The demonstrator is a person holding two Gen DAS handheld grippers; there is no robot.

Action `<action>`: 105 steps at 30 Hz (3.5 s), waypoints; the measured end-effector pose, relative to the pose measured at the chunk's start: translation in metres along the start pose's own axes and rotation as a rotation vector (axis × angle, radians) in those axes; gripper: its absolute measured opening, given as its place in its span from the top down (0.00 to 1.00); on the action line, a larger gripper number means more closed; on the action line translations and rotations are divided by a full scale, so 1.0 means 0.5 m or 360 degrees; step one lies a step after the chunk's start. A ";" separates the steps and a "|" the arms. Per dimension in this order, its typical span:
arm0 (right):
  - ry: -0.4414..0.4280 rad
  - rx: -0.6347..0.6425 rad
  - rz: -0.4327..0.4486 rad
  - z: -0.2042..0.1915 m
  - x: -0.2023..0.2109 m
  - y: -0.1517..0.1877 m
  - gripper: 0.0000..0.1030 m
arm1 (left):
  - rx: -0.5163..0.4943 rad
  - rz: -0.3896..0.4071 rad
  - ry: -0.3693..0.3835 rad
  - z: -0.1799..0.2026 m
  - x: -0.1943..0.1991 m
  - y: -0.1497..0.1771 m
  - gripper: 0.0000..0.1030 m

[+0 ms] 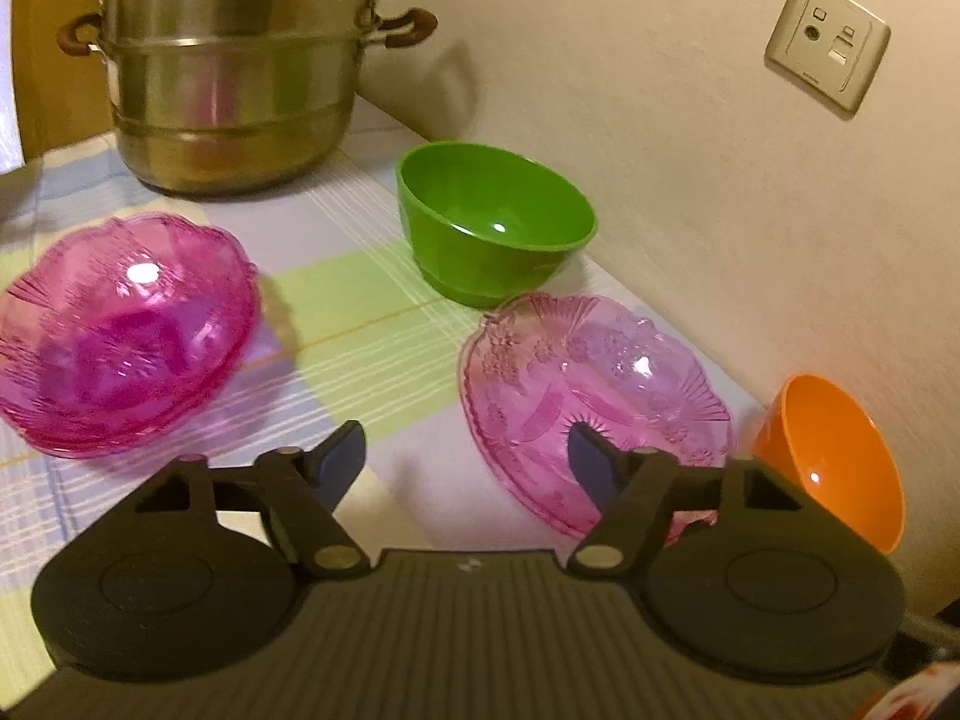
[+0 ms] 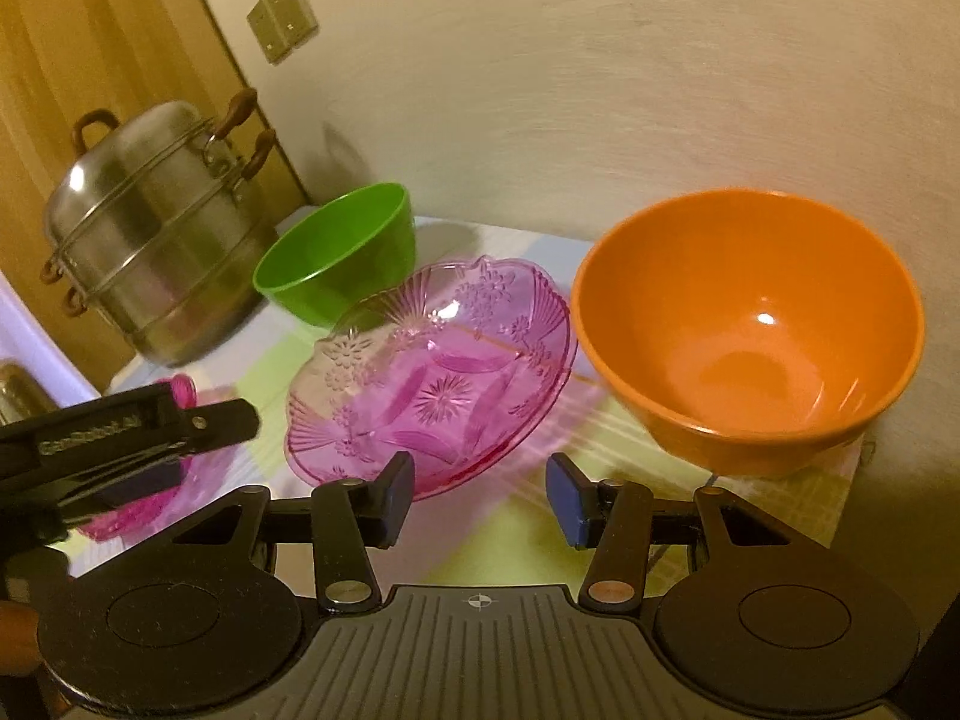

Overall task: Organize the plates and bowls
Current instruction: 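Close both grippers on the pink dish rim, then carry the pink dish with both grippers over the placed pink bowl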

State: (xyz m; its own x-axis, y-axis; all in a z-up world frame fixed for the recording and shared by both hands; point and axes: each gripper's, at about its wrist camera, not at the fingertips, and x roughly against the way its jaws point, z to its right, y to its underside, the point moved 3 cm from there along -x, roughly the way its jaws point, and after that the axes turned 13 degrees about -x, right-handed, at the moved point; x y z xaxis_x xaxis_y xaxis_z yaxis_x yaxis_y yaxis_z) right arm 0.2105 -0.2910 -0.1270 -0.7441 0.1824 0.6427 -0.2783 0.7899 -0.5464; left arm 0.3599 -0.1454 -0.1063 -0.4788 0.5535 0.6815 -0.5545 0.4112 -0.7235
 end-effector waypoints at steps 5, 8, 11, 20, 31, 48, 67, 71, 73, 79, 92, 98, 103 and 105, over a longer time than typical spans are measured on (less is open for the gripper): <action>0.0025 -0.0081 -0.0006 0.007 -0.018 -0.007 0.57 | 0.0043 0.0000 0.0064 0.005 -0.023 -0.010 0.46; 0.0029 -0.0139 0.0013 0.016 -0.024 -0.020 0.59 | 0.0095 -0.0020 0.0099 0.004 -0.040 -0.013 0.53; 0.0029 -0.0192 0.0009 0.024 -0.032 -0.030 0.64 | 0.0094 -0.0069 0.0084 0.002 -0.060 -0.014 0.59; 0.0016 -0.0251 -0.0034 0.033 -0.047 -0.038 0.77 | 0.0167 -0.0145 0.0107 0.000 -0.099 -0.005 0.80; -0.0016 -0.0260 -0.0054 0.035 -0.048 -0.045 0.85 | 0.0193 -0.0192 0.0055 -0.001 -0.088 0.005 0.89; -0.0168 -0.0057 -0.0234 -0.021 0.013 0.010 0.86 | 0.0309 -0.0140 -0.0160 -0.042 0.087 0.083 0.88; -0.0356 0.0089 -0.0251 -0.110 0.070 0.042 0.86 | 0.0447 0.0006 -0.0271 -0.096 0.212 0.111 0.88; -0.0374 0.0120 -0.0247 -0.128 0.073 0.049 0.86 | 0.0466 0.0027 -0.0285 -0.108 0.223 0.114 0.88; -0.0385 0.0142 -0.0241 -0.137 0.074 0.051 0.86 | 0.0473 0.0039 -0.0297 -0.116 0.228 0.115 0.88; -0.0427 0.0196 -0.0258 -0.169 0.068 0.054 0.86 | 0.0531 0.0072 -0.0323 -0.144 0.243 0.116 0.88; -0.0498 0.0305 -0.0345 -0.248 0.030 0.054 0.86 | 0.0659 0.0129 -0.0383 -0.221 0.250 0.104 0.89; -0.0520 0.0388 -0.0367 -0.296 -0.004 0.050 0.86 | 0.0699 0.0145 -0.0434 -0.261 0.236 0.093 0.89; -0.0534 0.0457 -0.0402 -0.330 -0.035 0.046 0.86 | 0.0715 0.0153 -0.0467 -0.290 0.223 0.079 0.89; -0.0539 0.0495 -0.0414 -0.346 -0.048 0.042 0.86 | 0.0727 0.0155 -0.0486 -0.302 0.217 0.075 0.89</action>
State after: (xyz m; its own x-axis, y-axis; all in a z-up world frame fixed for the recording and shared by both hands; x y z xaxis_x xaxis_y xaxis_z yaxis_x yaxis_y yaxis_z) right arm 0.3274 -0.1776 -0.0611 -0.7667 -0.2366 0.5968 -0.6087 0.5633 -0.5587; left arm 0.3903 0.0395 -0.0761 -0.6804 0.3102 0.6640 -0.7039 -0.0244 -0.7099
